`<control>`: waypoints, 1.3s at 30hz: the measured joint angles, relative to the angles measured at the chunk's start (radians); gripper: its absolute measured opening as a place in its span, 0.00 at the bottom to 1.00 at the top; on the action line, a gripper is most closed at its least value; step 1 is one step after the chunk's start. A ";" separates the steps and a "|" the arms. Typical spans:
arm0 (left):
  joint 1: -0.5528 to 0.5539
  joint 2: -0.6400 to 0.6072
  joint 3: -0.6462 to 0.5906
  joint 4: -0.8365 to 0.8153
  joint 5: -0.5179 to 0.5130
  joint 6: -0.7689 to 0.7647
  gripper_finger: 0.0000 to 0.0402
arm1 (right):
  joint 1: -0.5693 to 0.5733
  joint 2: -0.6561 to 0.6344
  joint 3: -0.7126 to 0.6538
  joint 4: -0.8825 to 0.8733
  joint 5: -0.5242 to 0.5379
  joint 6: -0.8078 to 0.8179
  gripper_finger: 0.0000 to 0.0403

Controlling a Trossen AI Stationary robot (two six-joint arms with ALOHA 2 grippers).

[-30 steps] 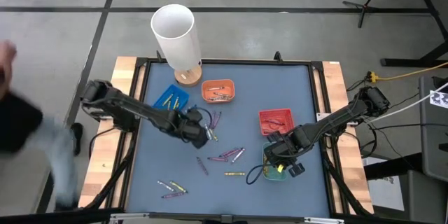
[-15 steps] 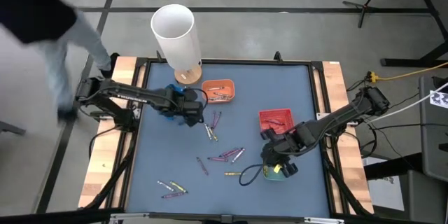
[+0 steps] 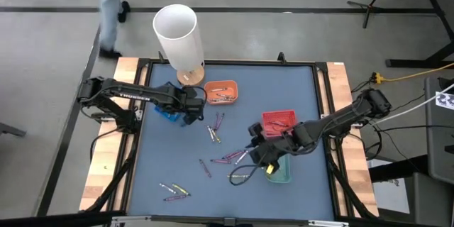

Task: Sort crayons
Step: Put the green crayon into the dark blue bin, then put the violet crayon into the red bin

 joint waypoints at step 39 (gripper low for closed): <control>-0.001 0.000 -0.197 0.162 0.000 -0.089 0.22 | -0.151 0.383 -0.001 0.186 -0.192 0.001 0.27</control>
